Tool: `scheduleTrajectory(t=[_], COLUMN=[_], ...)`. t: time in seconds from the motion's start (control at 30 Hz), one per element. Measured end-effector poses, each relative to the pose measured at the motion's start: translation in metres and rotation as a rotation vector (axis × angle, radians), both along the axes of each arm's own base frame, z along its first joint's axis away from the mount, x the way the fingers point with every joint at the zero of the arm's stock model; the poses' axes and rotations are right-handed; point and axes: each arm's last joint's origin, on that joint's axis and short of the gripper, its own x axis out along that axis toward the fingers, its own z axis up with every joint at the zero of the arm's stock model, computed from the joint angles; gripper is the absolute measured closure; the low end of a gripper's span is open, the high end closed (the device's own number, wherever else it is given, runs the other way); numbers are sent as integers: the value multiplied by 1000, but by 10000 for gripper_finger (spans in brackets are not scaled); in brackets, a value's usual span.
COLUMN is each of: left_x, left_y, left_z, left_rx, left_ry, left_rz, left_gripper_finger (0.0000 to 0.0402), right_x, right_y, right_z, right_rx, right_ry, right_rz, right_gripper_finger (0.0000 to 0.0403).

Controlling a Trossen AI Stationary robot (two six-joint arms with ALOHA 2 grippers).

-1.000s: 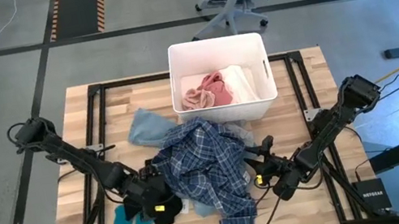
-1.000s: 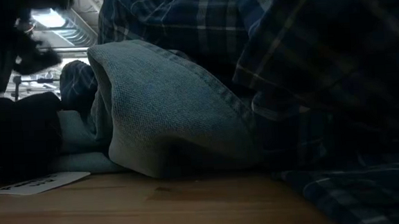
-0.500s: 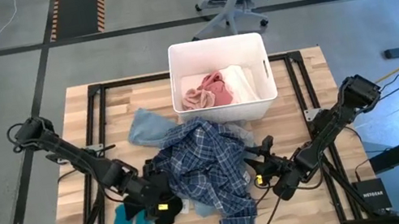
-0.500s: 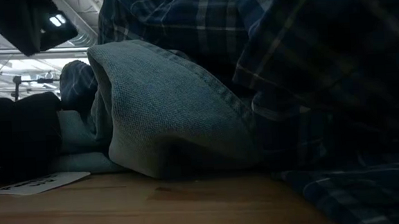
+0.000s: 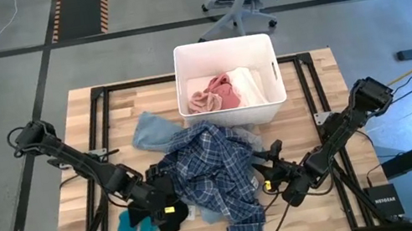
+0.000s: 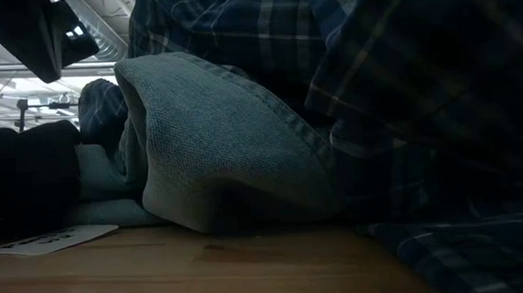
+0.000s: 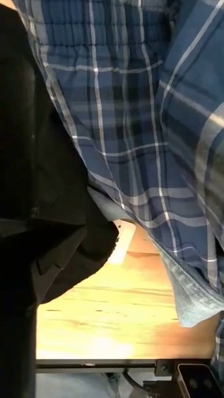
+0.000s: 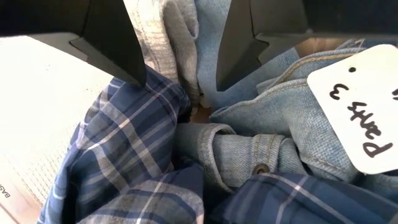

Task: Sort clothes
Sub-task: Put the black shorts into the white laundry bin

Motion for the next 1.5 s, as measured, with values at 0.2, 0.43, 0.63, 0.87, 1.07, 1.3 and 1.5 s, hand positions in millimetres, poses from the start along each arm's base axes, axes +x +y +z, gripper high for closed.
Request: scheduleTrajectory(t=[0.2, 0.43, 0.63, 0.87, 1.07, 1.3, 1.5], left_x=[1, -3, -11, -17, -10, -3, 4], left_y=[1, 2, -6, -16, -23, -32, -37], left_z=[-1, -4, -5, -8, -28, -59, -75], left_rx=[29, -22, -39, -17, 38, 75, 97], left_ry=[-14, 69, 92, 89, 150, 273, 286], left_rz=[25, 84, 76, 39, 37, -14, -44], left_gripper_finger=[319, 237, 223, 234, 239, 238, 238], right_x=[0, 0, 0, 0, 0, 0, 0], right_y=[0, 0, 0, 0, 0, 0, 0], right_z=[0, 0, 0, 0, 0, 0, 0], right_rx=[0, 1, 4, 12, 12, 12, 1], right_ry=[0, 0, 3, 11, 11, 11, 2], right_rz=[0, 0, 2, 8, 9, 9, 2], right_gripper_finger=[188, 188, 188, 188, 188, 188, 188])
